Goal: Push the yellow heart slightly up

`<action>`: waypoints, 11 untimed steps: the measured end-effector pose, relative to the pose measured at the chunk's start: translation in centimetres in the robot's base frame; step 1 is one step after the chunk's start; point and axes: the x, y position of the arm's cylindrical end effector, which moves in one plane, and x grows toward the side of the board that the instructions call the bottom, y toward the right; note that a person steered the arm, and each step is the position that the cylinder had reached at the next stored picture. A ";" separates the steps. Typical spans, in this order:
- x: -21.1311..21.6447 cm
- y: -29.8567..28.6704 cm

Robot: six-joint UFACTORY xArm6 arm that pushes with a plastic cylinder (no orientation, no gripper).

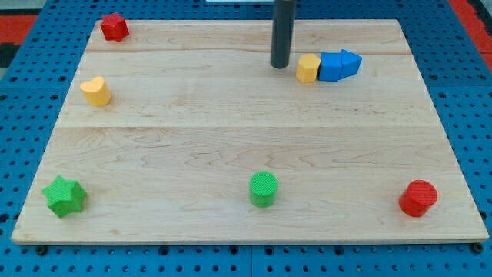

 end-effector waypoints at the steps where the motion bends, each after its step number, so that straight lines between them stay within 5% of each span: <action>1: 0.3 -5.2; 3: 9.6 -13.7; 5: 12.9 -25.2; 7: 7.7 -30.6; 11: 4.5 -29.4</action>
